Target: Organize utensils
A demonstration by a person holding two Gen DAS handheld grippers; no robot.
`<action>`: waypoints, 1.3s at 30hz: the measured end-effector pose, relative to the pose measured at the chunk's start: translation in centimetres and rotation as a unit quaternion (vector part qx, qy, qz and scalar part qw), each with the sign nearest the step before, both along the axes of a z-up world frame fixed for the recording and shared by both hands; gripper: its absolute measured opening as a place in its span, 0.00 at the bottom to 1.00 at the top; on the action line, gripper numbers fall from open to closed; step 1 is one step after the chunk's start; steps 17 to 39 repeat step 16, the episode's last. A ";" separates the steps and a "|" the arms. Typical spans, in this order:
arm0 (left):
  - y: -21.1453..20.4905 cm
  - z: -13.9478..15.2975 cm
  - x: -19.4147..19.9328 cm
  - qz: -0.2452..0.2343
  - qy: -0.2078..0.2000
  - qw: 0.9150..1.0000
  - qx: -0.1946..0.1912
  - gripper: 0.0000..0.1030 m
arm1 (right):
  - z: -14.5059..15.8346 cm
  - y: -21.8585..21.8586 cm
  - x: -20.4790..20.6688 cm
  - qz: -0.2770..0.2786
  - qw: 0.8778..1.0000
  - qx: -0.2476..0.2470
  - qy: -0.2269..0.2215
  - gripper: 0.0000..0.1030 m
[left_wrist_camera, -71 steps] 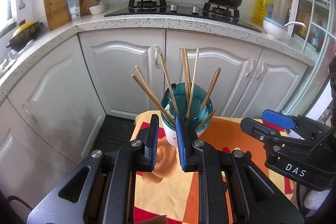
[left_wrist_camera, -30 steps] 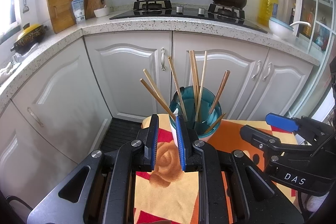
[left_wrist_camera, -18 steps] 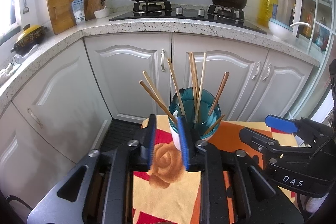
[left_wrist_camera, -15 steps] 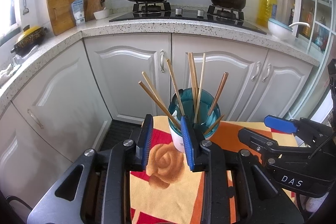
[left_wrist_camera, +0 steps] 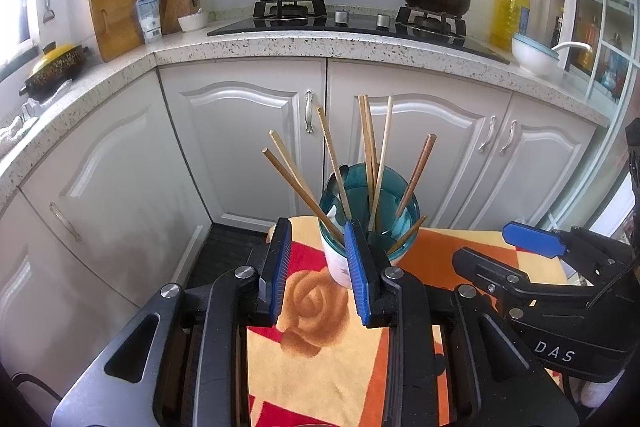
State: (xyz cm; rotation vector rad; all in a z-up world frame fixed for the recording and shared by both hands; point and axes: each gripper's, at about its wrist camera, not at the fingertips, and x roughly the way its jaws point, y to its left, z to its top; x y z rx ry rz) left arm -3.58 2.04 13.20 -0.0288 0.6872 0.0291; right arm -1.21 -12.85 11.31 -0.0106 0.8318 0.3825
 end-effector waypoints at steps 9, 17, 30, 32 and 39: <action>-0.3 -0.4 0.2 -0.003 0.006 1.000 -0.005 0.26 | -0.3 -0.4 0.0 -0.004 1.000 0.000 0.002 0.63; -0.6 -1.3 0.7 -0.016 0.009 1.000 -0.015 0.29 | -1.7 -2.6 0.0 -0.017 1.000 0.005 0.007 0.63; -0.6 -1.3 0.7 -0.016 0.009 1.000 -0.015 0.29 | -1.7 -2.6 0.0 -0.017 1.000 0.005 0.007 0.63; -0.6 -1.3 0.7 -0.016 0.009 1.000 -0.015 0.29 | -1.7 -2.6 0.0 -0.017 1.000 0.005 0.007 0.63; -0.6 -1.3 0.7 -0.016 0.009 1.000 -0.015 0.29 | -1.7 -2.6 0.0 -0.017 1.000 0.005 0.007 0.63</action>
